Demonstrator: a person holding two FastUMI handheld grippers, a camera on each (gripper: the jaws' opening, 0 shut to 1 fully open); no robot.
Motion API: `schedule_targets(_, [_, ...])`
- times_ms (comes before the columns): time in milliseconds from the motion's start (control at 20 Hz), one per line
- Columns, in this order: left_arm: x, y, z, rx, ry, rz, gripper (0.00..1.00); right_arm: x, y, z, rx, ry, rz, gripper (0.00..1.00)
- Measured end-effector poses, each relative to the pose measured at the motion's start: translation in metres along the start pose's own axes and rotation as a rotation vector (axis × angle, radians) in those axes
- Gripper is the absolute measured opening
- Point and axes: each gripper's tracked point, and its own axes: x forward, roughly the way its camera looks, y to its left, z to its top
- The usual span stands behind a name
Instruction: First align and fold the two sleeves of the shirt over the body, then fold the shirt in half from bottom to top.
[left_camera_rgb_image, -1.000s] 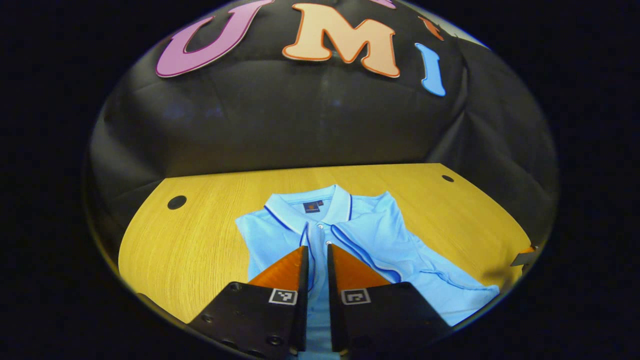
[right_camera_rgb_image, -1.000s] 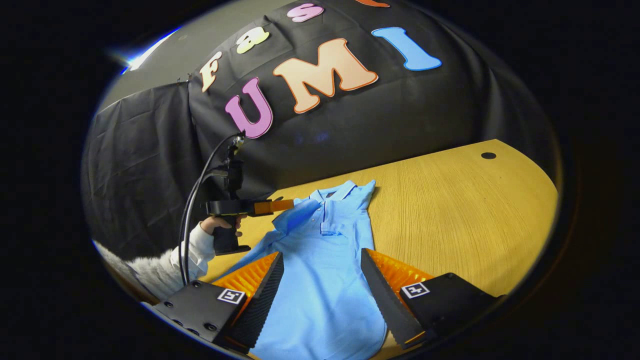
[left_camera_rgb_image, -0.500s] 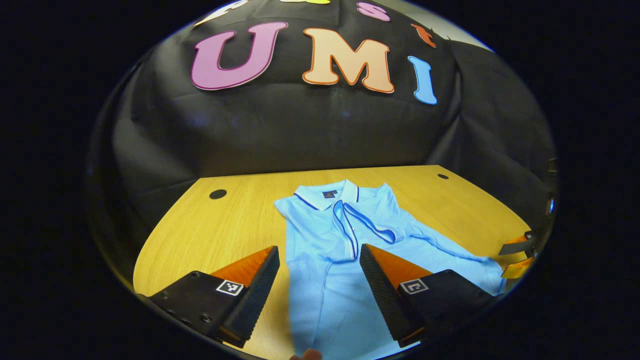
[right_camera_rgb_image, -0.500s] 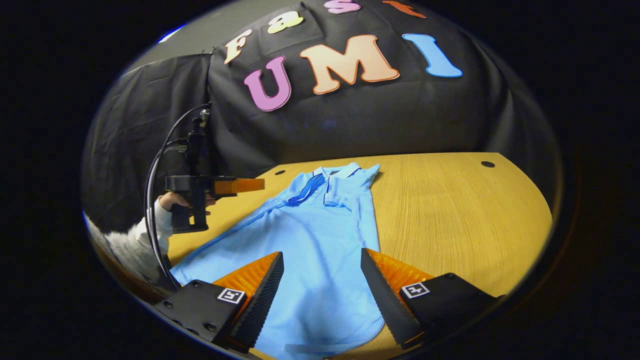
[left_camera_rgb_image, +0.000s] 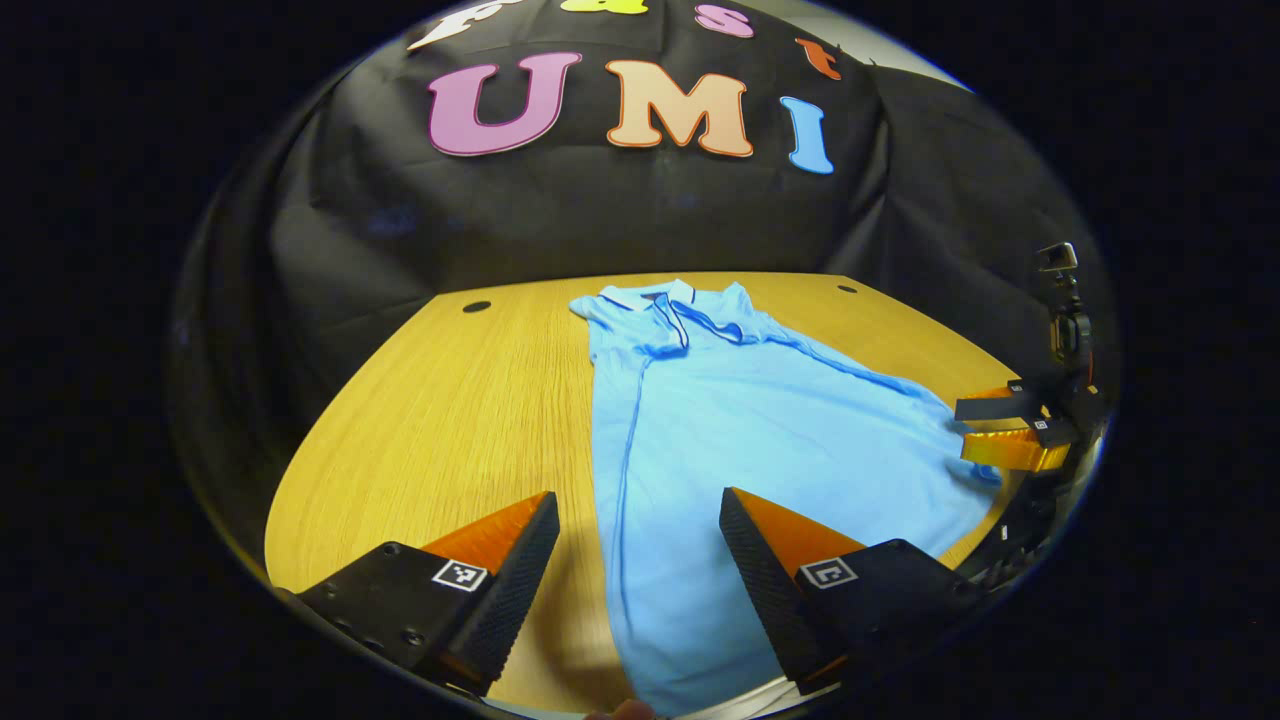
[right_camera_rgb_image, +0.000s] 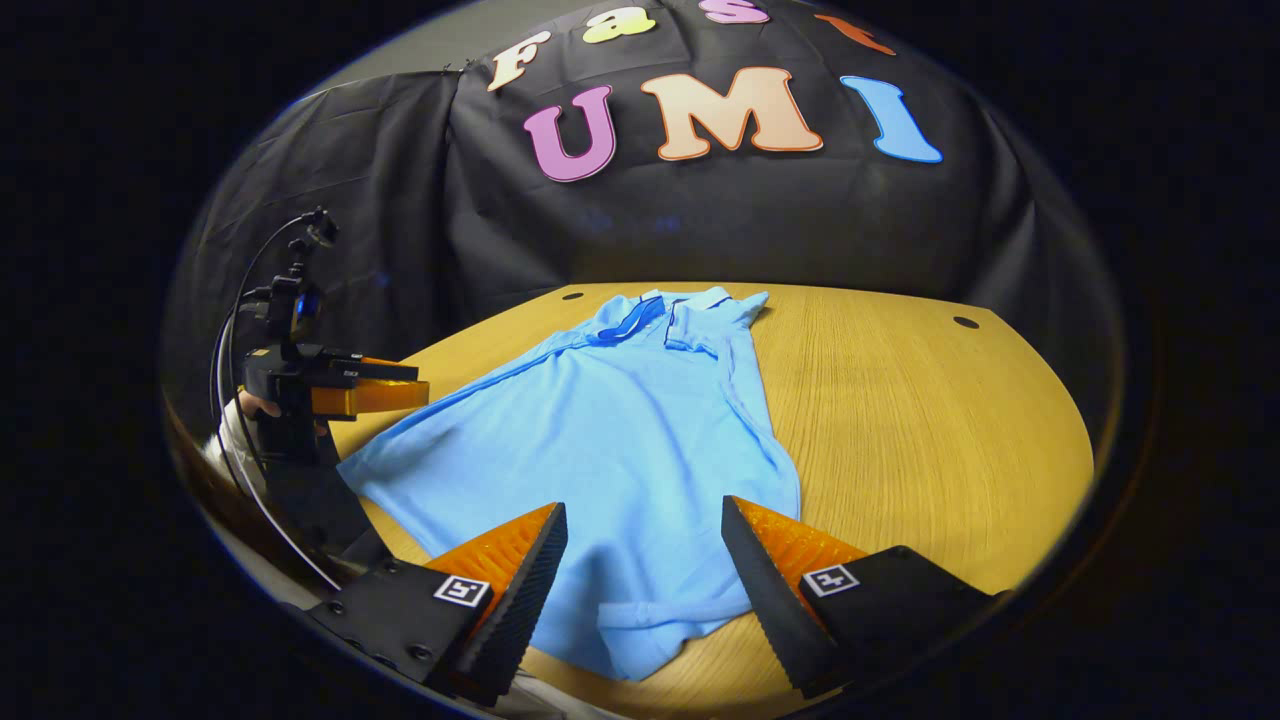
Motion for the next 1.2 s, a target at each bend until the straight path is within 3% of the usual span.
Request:
schedule_targets(200, [-0.024,-0.016,-0.027,-0.021,0.017,-0.031,0.97,-0.016,0.006,-0.011,-0.028,0.001,-0.021,0.98])
schedule_targets(550, [-0.026,-0.03,-0.052,0.009,0.05,-0.037,0.97,-0.019,0.01,-0.038,-0.112,0.051,-0.043,0.98])
schedule_targets(750, [-0.022,-0.035,-0.054,0.044,0.04,-0.027,1.0,-0.017,0.011,-0.038,-0.078,0.03,-0.041,0.98])
schedule_targets(950, [-0.02,-0.037,-0.055,0.041,0.019,-0.041,0.95,-0.014,0.016,-0.04,-0.072,0.03,-0.031,0.95])
schedule_targets(1050, [-0.018,-0.036,-0.055,0.037,0.007,-0.049,0.85,-0.013,0.017,-0.039,-0.067,0.023,-0.024,0.86])
schedule_targets(1100, [-0.017,-0.036,-0.055,0.042,0.006,-0.055,0.78,-0.012,0.019,-0.039,-0.061,0.019,-0.021,0.67])
schedule_targets(1150, [-0.017,-0.037,-0.055,0.039,0.004,-0.06,0.76,-0.013,0.019,-0.04,-0.071,0.018,-0.021,0.6])
schedule_targets(1200, [-0.018,-0.038,-0.055,0.04,0.005,-0.07,0.68,-0.011,0.02,-0.04,-0.081,0.017,-0.023,0.54])
